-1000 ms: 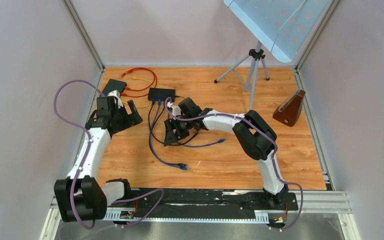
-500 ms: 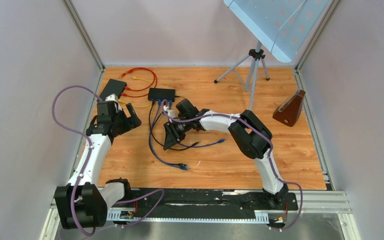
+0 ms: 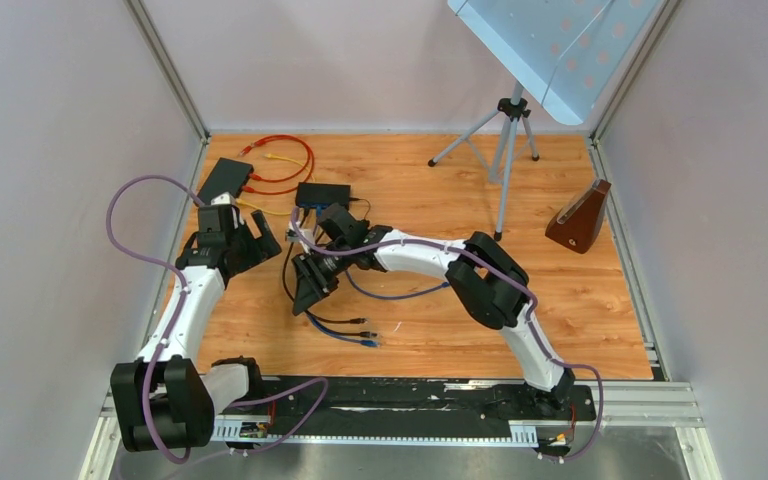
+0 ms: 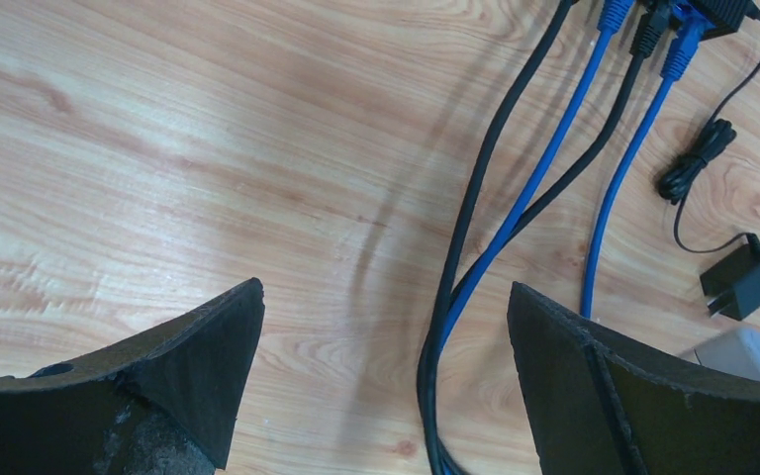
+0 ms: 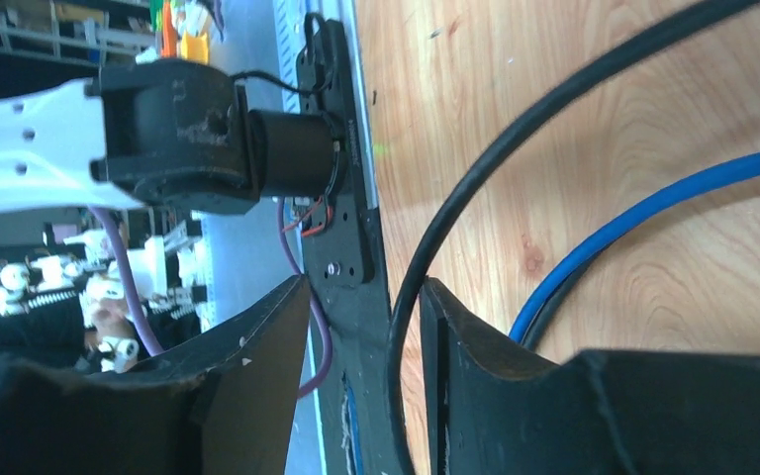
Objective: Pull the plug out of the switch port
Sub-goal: Move the switch port to the center of the board.
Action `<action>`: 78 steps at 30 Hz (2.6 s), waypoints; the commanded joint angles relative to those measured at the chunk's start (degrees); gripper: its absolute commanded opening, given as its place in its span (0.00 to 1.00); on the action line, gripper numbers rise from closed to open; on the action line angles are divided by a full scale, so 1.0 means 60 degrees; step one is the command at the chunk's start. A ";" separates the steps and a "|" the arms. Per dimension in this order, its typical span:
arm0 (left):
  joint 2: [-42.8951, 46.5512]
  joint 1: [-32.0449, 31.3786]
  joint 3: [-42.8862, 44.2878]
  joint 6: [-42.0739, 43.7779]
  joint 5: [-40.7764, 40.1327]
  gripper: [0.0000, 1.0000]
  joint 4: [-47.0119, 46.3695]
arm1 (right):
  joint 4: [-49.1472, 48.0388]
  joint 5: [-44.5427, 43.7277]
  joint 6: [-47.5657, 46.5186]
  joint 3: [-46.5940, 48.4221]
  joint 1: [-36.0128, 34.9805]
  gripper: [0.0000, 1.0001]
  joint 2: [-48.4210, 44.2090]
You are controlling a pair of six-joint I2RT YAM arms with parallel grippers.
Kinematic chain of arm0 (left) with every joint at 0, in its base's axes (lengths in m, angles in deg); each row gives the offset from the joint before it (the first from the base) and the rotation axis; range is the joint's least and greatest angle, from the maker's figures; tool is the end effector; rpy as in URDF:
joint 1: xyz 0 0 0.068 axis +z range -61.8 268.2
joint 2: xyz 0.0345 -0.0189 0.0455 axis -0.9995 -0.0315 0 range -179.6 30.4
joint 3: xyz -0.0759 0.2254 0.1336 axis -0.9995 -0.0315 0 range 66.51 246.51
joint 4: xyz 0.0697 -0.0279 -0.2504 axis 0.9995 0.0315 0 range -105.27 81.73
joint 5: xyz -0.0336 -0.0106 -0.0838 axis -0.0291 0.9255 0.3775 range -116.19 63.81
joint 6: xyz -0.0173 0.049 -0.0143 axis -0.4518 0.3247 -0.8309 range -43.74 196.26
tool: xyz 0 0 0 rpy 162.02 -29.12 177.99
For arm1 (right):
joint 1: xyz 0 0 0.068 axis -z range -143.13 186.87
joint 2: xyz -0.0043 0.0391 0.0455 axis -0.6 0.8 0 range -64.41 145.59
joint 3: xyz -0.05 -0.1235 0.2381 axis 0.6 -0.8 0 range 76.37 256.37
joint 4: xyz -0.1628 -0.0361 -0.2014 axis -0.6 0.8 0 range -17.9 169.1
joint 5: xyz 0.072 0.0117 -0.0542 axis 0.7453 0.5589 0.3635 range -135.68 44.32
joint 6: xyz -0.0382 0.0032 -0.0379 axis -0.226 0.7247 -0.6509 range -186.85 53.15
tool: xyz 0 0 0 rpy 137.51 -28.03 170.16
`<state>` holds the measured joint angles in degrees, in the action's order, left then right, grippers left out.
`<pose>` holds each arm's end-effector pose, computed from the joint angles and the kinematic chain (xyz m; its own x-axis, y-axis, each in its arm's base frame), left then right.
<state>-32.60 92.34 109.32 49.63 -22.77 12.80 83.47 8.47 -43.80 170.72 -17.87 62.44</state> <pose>0.2233 0.0140 0.2387 -0.6507 -0.4957 -0.5752 -0.3627 0.8684 -0.3382 0.2567 0.4132 0.1780 -0.6876 -0.5751 -0.4433 -0.5937 0.0938 0.7992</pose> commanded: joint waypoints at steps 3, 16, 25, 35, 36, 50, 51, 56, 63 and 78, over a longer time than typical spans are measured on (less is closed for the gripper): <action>0.0206 0.0009 0.0093 -0.0212 -0.0540 1.00 0.0020 | -0.1390 -0.0890 0.2398 0.0140 -0.0019 0.46 0.0530; -0.0123 0.0079 -0.0056 -0.0113 -0.0291 1.00 -0.0179 | -0.0810 -0.2943 0.1495 -0.0885 -0.0115 0.77 -0.1078; -0.1135 0.0071 -0.0351 0.0028 0.1524 1.00 -0.1406 | -0.0920 -0.5697 0.1579 -0.2893 0.1065 0.79 -0.2768; -0.3692 -0.0561 0.0406 0.0575 0.2442 0.95 -0.1833 | -0.1197 -0.5809 0.2306 -0.4590 0.2652 0.77 -0.3553; -0.4003 -0.0932 0.0541 0.0634 0.2386 0.93 -0.1879 | -0.1261 -0.5756 0.2311 -0.4733 0.2795 0.77 -0.3665; -0.5208 -0.2608 0.0871 0.1346 0.3018 0.66 -0.2087 | -0.1616 -0.5506 0.2219 -0.5211 0.3049 0.74 -0.3915; -0.5178 -0.2674 0.0874 0.1384 0.3004 0.65 -0.2035 | -0.1616 -0.5540 0.2206 -0.5251 0.3065 0.74 -0.3909; -0.5057 -0.3420 0.1065 0.1883 0.3311 0.63 -0.1577 | -0.1616 -0.5968 0.2007 -0.5500 0.3243 0.74 -0.4034; -0.5270 -0.4191 0.1493 0.2352 0.3329 0.61 -0.0742 | -0.1556 -0.6052 0.1431 -0.5673 0.3539 0.74 -0.3793; -0.3940 -0.4352 0.1402 0.1632 0.1106 0.85 -0.0318 | -0.1393 -0.3155 0.0612 -0.7489 0.3569 0.54 -0.3296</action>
<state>-60.27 66.44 117.27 62.30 -8.96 10.90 73.22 -15.20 -37.55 132.51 4.29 42.07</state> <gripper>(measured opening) 0.800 0.559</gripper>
